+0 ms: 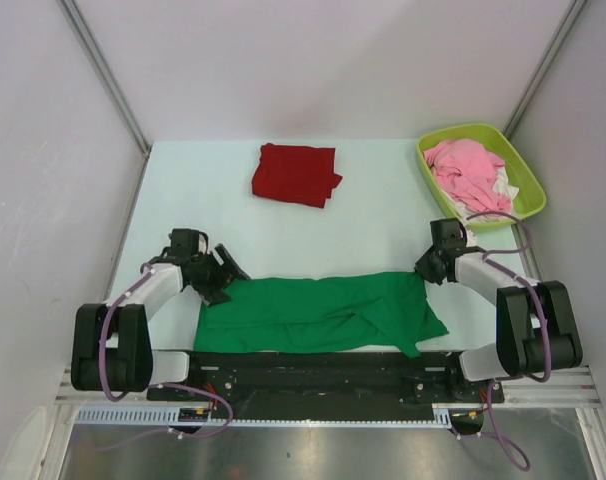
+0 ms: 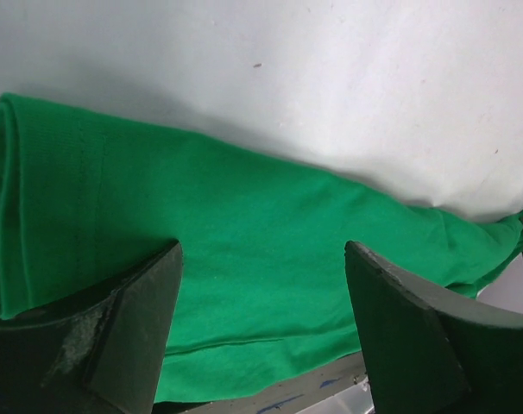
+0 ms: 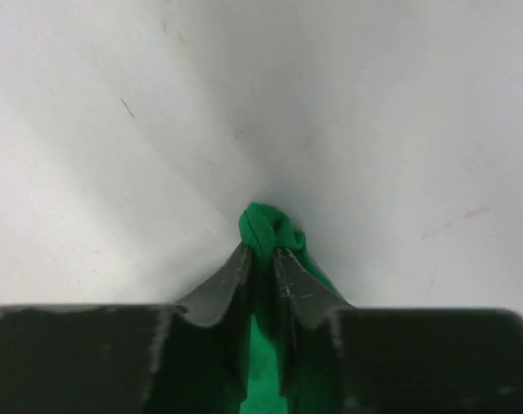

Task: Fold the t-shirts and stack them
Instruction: Fold the tshirt

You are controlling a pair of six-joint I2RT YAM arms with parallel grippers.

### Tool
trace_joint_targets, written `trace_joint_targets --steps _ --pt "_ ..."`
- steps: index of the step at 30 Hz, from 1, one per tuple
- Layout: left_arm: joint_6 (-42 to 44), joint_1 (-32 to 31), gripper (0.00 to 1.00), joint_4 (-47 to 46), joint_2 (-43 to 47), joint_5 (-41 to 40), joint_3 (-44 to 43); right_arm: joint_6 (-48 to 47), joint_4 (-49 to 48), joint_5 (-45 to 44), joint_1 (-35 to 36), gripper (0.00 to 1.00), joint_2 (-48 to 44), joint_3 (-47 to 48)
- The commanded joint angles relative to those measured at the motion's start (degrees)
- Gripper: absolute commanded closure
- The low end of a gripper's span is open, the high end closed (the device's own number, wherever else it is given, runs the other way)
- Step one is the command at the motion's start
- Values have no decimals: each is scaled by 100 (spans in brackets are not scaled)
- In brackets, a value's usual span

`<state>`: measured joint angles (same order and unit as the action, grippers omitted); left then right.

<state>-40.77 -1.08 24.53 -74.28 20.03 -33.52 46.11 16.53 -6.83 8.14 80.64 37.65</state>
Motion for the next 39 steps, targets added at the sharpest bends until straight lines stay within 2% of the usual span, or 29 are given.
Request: trace_joint_targets --steps 1,2,9,18,23,27,28,30,31,33,39 --pt "-132 20 18 -36 -341 -386 -295 -14 -335 42 -32 96 470 58" --pt "-141 20 18 -71 -524 -412 -400 -14 -361 50 -58 100 540 84" --pt "-448 38 18 -168 -1210 -570 -1147 -75 -432 41 -251 100 1093 629" --pt "-1028 91 18 -484 -2098 -615 -2176 -128 -81 41 -410 100 2507 2667" --pt "-1082 91 18 -626 -2800 -667 -2877 -286 183 -72 -436 100 3482 4176" --pt "-968 91 18 -573 -3083 -597 -3275 -418 700 -143 -454 100 3906 4962" --pt "-950 91 18 -590 -3066 -588 -3293 -444 693 -108 -454 91 3898 5006" --pt "-924 91 18 -581 -2865 -562 -3240 -593 623 -169 -463 53 3749 5024" --pt "-924 91 18 -642 -2751 -553 -3092 -646 605 -239 -445 23 3679 5016" --pt "-906 91 18 -660 -2215 -474 -2881 -839 666 -327 -454 0 3381 5016" --pt "-502 91 17 -336 -512 -387 -2124 -1393 1122 -592 -366 0 2275 4875"
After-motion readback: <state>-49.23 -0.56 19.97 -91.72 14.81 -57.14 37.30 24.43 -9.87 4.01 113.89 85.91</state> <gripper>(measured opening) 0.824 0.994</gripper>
